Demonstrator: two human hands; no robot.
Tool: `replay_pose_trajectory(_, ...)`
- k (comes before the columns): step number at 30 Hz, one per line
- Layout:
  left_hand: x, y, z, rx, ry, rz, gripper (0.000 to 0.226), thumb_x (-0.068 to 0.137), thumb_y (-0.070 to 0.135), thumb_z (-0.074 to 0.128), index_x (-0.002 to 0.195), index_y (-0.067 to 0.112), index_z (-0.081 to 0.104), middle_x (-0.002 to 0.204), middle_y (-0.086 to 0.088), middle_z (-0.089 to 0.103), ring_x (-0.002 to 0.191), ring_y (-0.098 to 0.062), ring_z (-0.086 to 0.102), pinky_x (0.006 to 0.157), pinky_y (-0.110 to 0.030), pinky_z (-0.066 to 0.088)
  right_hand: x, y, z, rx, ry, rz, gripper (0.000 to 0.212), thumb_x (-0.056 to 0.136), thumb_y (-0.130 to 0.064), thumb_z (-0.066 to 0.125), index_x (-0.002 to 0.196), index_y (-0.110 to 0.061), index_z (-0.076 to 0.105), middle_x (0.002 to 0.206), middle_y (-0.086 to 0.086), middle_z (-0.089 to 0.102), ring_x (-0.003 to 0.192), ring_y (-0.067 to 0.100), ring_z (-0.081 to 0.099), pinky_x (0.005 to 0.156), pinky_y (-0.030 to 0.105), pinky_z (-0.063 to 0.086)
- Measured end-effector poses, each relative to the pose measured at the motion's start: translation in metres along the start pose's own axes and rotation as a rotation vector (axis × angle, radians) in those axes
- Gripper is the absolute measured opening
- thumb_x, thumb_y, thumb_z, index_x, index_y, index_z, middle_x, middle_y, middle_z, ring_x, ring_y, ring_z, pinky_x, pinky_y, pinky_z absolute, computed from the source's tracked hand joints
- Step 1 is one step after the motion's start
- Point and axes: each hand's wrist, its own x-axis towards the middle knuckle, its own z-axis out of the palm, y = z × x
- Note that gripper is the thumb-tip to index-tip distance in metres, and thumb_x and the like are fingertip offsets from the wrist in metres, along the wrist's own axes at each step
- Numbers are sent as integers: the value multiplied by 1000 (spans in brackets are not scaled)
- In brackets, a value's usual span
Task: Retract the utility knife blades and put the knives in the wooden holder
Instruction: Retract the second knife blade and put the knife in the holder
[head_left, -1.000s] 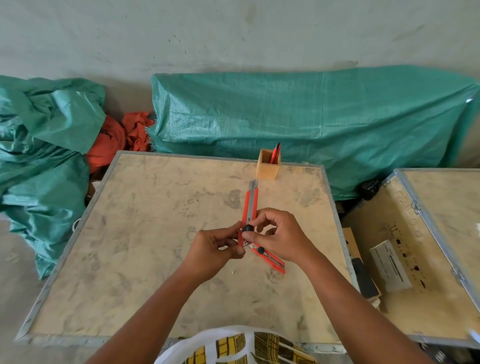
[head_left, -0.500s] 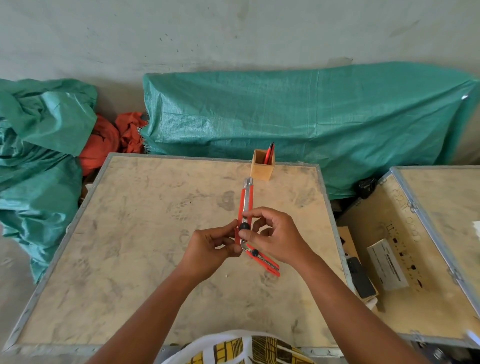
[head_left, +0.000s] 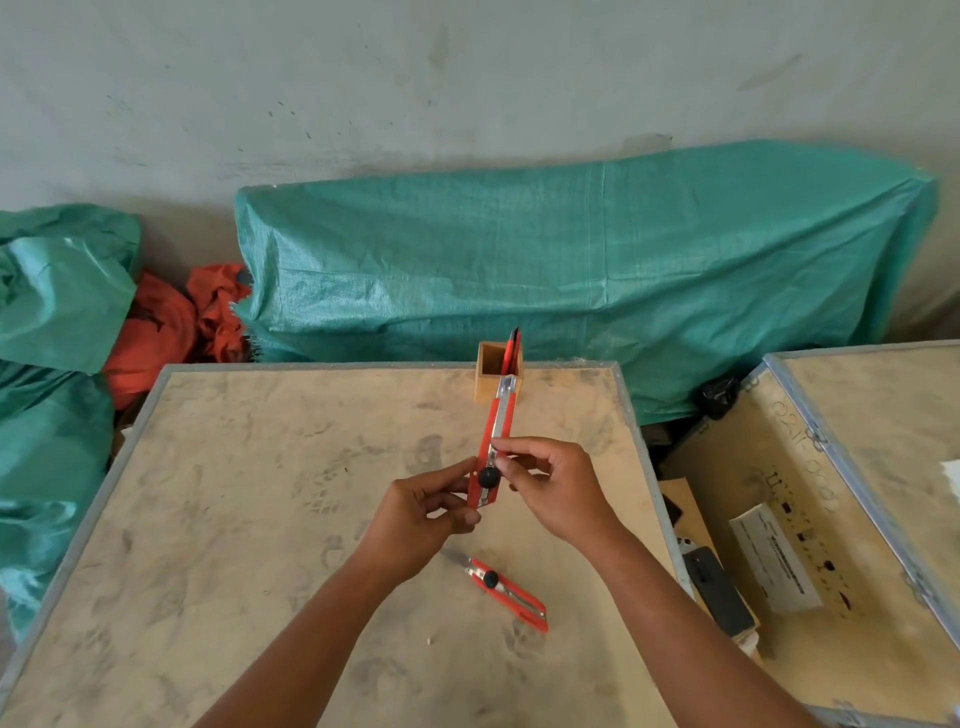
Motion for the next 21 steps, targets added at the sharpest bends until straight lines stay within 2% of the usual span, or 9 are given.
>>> replay_pose_trajectory(4,56,2,3,97,7,18,63,81,-5,71,115,48,65,100,10,76,85,-18,72,79,-34,62,49,6,-10,0,57,6,33,89,-11,76,119,-26,76,117,-8,76,95,4,74,89,29,62)
replay_pose_trajectory(6,87,2,5,144,31,38,64,81,-5,71,112,51,64,100,14,76,84,-14,72,78,-32,62,75,10,-16,15,85,15,36,87,-7,78,118,-27,75,116,-5,77,91,7,76,87,28,62)
replay_pose_trajectory(10,151,3,8,251,42,87,56,81,0,73,125,34,63,112,10,72,89,-3,71,81,-17,57,132,28,-23,-14,168,-2,37,85,-3,78,114,-26,77,113,0,78,88,12,77,85,32,63)
replay_pose_trajectory(11,167,3,8,255,32,86,56,81,1,73,128,31,62,114,9,71,91,-2,70,83,-17,57,146,33,-23,-29,192,-11,36,85,-2,78,113,-25,77,111,0,79,88,14,78,85,35,64)
replay_pose_trajectory(14,211,1,8,265,27,66,57,81,5,75,131,27,60,116,6,71,97,-6,70,90,-30,56,186,49,-21,-82,255,-55,34,84,0,76,110,-21,79,108,1,79,89,17,77,84,39,63)
replay_pose_trajectory(18,250,-6,11,310,54,61,54,80,2,74,127,26,63,112,10,69,107,-10,66,89,-25,48,223,68,-10,-147,320,-119,34,83,4,75,109,-16,79,106,4,79,88,16,76,85,36,63)
replay_pose_trajectory(21,265,-18,13,395,95,36,62,78,6,76,135,18,55,131,0,61,126,-22,53,98,-25,38,237,84,1,-228,315,-153,35,81,6,74,108,-16,79,103,6,79,87,18,75,83,35,62)
